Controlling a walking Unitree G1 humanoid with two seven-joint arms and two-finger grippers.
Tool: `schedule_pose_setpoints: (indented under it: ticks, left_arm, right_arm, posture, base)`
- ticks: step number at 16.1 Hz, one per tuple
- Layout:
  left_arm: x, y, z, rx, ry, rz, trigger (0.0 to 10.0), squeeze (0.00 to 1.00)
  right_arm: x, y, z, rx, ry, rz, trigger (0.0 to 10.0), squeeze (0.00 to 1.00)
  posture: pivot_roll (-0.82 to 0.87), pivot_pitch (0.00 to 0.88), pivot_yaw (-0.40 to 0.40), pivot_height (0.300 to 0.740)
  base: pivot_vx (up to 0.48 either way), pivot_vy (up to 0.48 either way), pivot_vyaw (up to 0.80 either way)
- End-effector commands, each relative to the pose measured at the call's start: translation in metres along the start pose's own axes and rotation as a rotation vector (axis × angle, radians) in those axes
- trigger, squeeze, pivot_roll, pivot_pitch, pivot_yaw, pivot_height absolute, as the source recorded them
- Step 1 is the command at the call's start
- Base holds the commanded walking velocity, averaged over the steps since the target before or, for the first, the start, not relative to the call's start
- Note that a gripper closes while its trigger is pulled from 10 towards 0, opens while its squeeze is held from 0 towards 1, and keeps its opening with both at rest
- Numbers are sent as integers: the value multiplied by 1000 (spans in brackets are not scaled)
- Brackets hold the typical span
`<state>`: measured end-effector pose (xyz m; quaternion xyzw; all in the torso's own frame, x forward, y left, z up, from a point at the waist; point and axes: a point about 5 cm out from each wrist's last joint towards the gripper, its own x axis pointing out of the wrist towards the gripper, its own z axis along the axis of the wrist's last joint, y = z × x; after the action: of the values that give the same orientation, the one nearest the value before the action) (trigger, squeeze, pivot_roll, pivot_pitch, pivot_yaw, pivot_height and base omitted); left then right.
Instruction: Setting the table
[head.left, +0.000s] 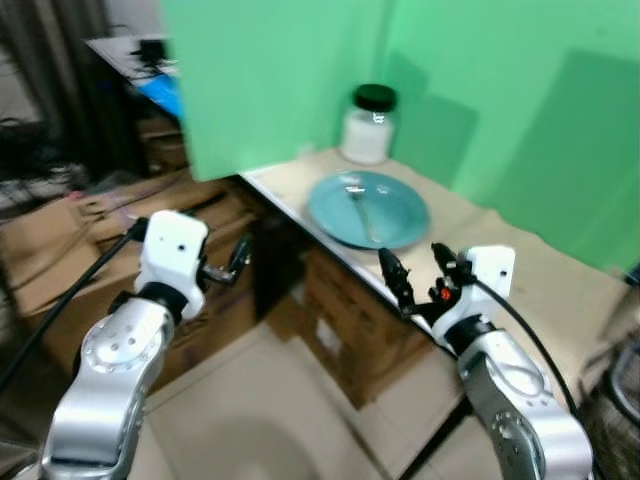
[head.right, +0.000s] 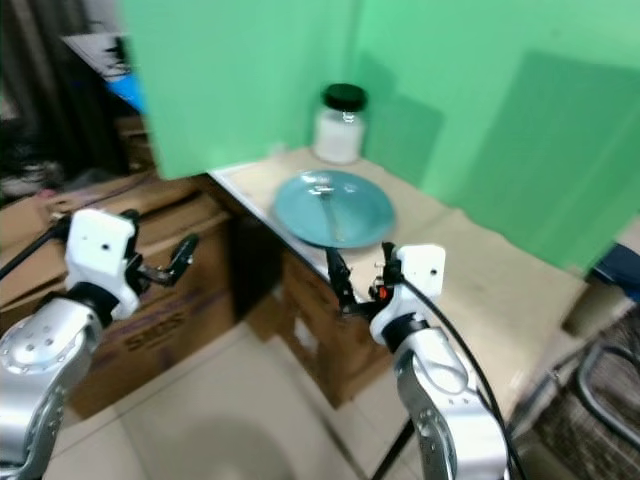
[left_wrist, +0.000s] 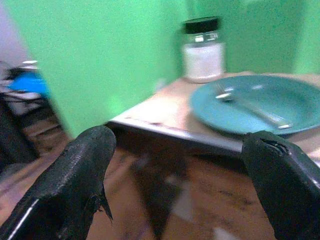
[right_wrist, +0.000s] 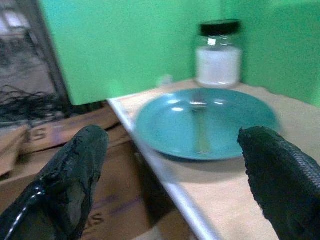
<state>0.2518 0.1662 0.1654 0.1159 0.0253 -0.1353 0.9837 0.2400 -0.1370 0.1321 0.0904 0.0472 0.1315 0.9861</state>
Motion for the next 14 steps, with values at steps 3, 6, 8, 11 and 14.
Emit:
schedule_pose_setpoints:
  ticks: [3, 6, 8, 11, 14]
  left_arm:
    - [-2, 4, 4, 24, -14, 2, 10000, 0]
    - [-1, 3, 4, 24, -13, -6, 10000, 0]
    - [-1, 2, 4, 24, -13, -8, 10000, 0]
    - [-2, 1, 4, 26, -14, -16, 10000, 0]
    - [-2, 1, 3, 42, -10, -27, 10000, 0]
  right_arm:
    - [1, -1, 5, 12, -19, -9, 10000, 1000]
    - [2, 0, 4, 9, -15, -8, 10000, 1000]
    - [2, 0, 4, 6, -12, -6, 10000, 1000]
    - [3, 0, 3, -22, 20, -5, 10000, 1000]
    - [7, -2, 1, -36, 63, -21, 10000, 1000]
  posture:
    - [101, 0, -42, 740]
    - [99, 0, -41, 740]
    - [98, 0, -40, 740]
    - [100, 0, -45, 740]
    - [104, 0, -52, 740]
  base:
    - [368, 0, 0]
    - [369, 0, 0]
    - [369, 0, 0]
    - [369, 0, 0]
    - [369, 0, 0]
